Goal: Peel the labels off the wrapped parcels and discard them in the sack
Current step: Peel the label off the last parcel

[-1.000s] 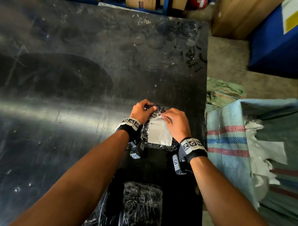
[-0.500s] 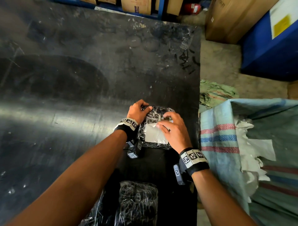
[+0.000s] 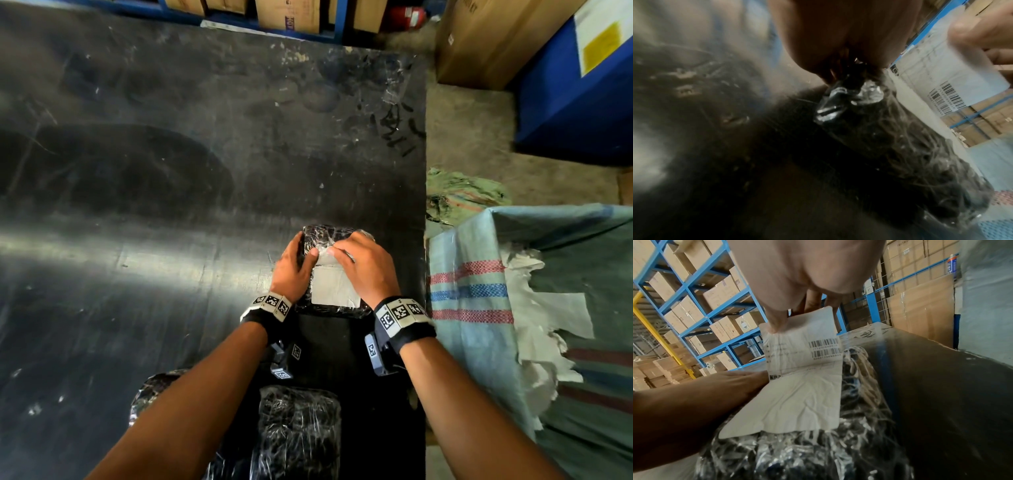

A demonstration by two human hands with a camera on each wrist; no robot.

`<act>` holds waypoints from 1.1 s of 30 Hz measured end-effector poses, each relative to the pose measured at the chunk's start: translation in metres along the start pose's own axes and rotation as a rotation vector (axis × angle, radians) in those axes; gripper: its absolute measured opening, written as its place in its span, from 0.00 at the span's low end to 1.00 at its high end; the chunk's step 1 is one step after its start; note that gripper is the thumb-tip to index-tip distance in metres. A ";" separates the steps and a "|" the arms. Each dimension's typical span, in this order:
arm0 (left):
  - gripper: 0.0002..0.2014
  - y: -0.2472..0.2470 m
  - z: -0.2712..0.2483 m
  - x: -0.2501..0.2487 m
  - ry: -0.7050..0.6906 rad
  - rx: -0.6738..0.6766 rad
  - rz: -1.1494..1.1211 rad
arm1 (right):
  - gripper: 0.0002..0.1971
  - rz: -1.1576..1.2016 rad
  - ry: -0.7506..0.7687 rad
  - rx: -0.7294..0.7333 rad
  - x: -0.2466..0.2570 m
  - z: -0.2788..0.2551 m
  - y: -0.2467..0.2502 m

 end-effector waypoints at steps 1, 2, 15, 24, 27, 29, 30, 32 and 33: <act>0.34 -0.001 0.001 0.000 0.003 -0.007 0.001 | 0.08 -0.015 0.010 0.006 0.001 0.001 0.000; 0.34 -0.002 0.001 0.001 0.008 -0.011 -0.006 | 0.09 -0.029 0.017 0.007 0.002 0.002 0.000; 0.30 -0.005 0.004 0.002 -0.003 -0.050 -0.055 | 0.13 -0.085 0.003 0.033 0.018 -0.007 0.008; 0.28 -0.001 0.007 -0.002 -0.040 -0.031 0.038 | 0.10 0.001 -0.017 -0.033 0.024 -0.012 0.024; 0.31 -0.001 0.009 -0.001 -0.076 -0.023 0.057 | 0.12 -0.008 0.012 -0.032 0.030 -0.017 0.028; 0.29 -0.002 0.010 0.002 -0.082 -0.023 0.063 | 0.12 -0.002 0.003 -0.033 0.032 -0.020 0.029; 0.27 -0.002 0.010 0.002 -0.085 -0.022 0.060 | 0.11 0.008 -0.003 -0.039 0.032 -0.021 0.029; 0.26 -0.003 0.010 0.005 -0.096 -0.027 0.057 | 0.11 0.024 -0.007 -0.054 0.030 -0.021 0.029; 0.26 -0.003 0.009 0.006 -0.096 -0.027 0.052 | 0.11 0.031 -0.010 -0.057 0.029 -0.021 0.029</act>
Point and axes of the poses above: each hand's wrist, its own z-axis towards the middle knuckle, its own y-axis out of the back of the hand, x = y × z, the point moved 1 cm from there along z, towards the middle knuckle, and after that the axes turned 8 degrees about -y, right-handed, at the moved point
